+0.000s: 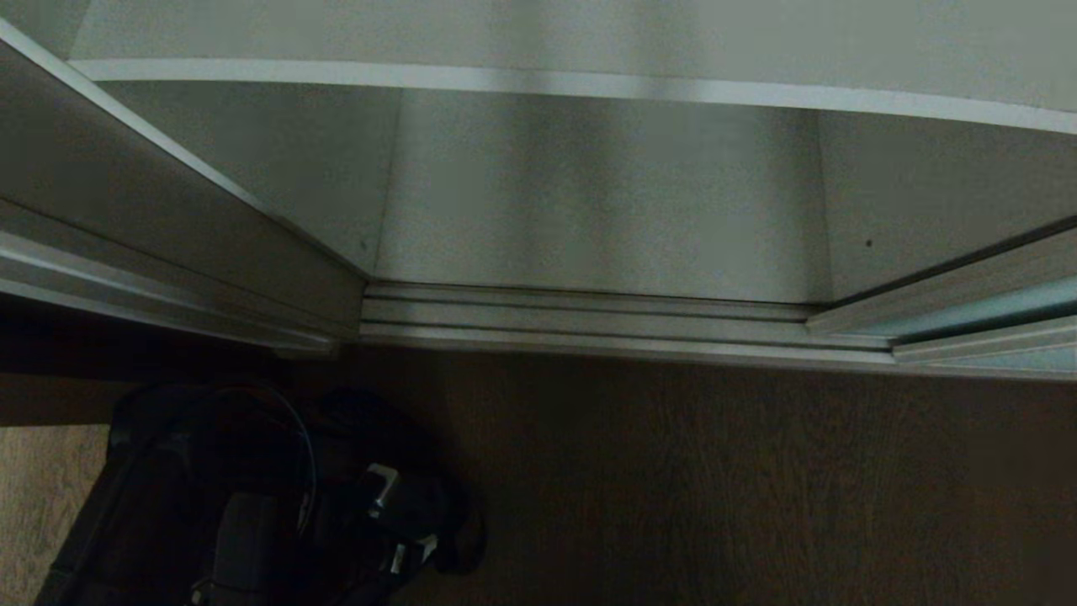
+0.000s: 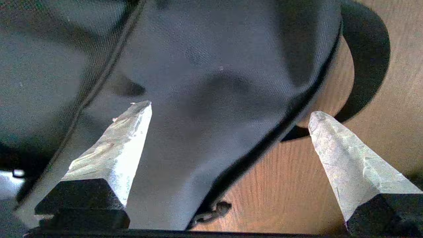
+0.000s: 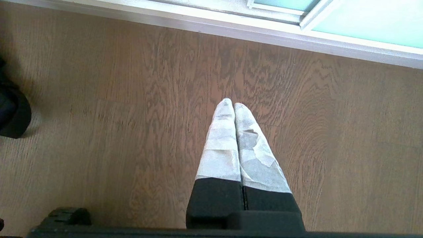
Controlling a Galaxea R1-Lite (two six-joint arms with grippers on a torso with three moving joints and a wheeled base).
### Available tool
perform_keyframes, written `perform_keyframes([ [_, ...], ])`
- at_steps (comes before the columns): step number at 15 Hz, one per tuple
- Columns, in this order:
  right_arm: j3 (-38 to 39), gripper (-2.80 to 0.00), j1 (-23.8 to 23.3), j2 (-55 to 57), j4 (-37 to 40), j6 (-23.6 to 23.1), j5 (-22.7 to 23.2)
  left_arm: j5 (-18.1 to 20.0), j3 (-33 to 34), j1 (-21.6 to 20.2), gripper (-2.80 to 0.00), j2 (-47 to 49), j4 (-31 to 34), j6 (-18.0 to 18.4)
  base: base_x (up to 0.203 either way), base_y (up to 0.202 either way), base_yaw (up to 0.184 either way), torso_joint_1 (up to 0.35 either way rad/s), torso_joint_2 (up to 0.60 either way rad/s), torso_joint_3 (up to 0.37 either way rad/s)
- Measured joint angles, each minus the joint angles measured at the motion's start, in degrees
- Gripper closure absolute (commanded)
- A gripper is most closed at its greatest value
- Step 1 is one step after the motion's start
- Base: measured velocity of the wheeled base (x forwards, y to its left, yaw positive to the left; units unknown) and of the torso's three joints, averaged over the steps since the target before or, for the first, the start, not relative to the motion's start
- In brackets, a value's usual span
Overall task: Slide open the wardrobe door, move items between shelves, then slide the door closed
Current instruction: Place the bag on the higher shelf
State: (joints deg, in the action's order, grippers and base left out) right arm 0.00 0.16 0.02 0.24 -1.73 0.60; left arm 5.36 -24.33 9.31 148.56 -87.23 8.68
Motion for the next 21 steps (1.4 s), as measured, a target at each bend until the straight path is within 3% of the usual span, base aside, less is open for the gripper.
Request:
perform_keyframes([
  [6,0.0,0.0,0.0,0.0,0.01,0.01,-0.01,-0.66,-4.47,-1.92,-2.8,-1.4,0.09,0.82,0.0,0.0,0.0,0.0,0.0,0.0],
  [10,0.0,0.0,0.0,0.0,0.02,0.0,0.0,0.09,-6.04,-4.52,-2.8,-3.22,0.1,7.76,0.0,0.0,0.0,0.0,0.0,0.0],
  [15,0.0,0.0,0.0,0.0,0.0,0.0,0.0,5.33,-7.18,-6.89,-2.8,-2.5,0.43,16.53,0.0,0.0,0.0,0.0,0.0,0.0],
  [21,0.0,0.0,0.0,0.0,0.0,0.0,0.02,9.88,-1.07,-4.82,-2.8,-2.39,0.0,17.39,0.0,0.0,0.0,0.0,0.0,0.0],
])
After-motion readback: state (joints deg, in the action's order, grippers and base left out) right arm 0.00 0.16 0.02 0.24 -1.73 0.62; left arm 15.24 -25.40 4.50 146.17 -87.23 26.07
